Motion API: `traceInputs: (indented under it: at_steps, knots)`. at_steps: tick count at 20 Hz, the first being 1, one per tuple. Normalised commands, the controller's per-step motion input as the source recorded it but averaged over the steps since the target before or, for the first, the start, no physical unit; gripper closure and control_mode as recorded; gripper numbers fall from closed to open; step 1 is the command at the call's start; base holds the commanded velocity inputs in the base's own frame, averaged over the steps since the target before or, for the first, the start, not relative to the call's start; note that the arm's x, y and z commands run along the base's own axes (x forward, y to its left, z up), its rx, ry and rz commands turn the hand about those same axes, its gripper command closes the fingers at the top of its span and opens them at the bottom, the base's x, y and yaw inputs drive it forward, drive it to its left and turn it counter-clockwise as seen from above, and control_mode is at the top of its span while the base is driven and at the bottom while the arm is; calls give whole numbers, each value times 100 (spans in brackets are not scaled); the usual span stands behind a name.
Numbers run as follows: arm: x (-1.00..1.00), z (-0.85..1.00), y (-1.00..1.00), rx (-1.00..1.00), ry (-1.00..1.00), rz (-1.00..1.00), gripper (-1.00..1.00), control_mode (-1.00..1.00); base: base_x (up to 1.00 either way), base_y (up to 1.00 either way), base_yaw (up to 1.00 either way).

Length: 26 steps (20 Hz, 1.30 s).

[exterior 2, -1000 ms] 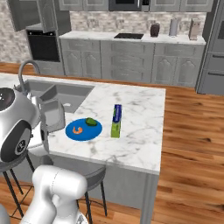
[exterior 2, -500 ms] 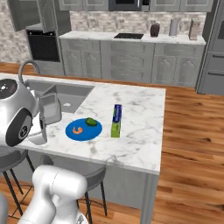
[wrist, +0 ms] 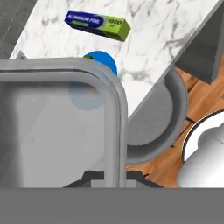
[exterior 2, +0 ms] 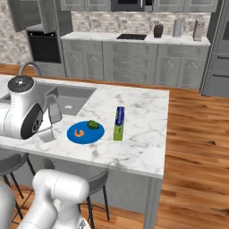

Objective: Retrieve the tupperware and aluminum foil from the cabinet and place them on the dining counter near the plate with shrimp and avocado to prepare for storing leftovers.

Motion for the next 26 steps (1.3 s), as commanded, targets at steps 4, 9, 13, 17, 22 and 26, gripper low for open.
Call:
traceInputs:
  at_steps: [4, 9, 13, 17, 22, 26]
  knots:
    - [30, -27, 1, 0, 2, 26, 100, -100, 0, 0, 0]
    - [34, -24, 0, -3, 2, 25, 100, -100, 0, 0, 0]
    - [37, -29, 4, -6, 0, 25, 100, -100, 0, 0, 0]
    - [40, -14, 20, -10, 0, 21, 100, -100, 0, 0, 0]
    - [42, -9, 30, -11, 3, 15, 100, -100, 0, 0, 0]
    - [37, -3, 26, -7, 6, 2, 100, -100, 0, 0, 0]
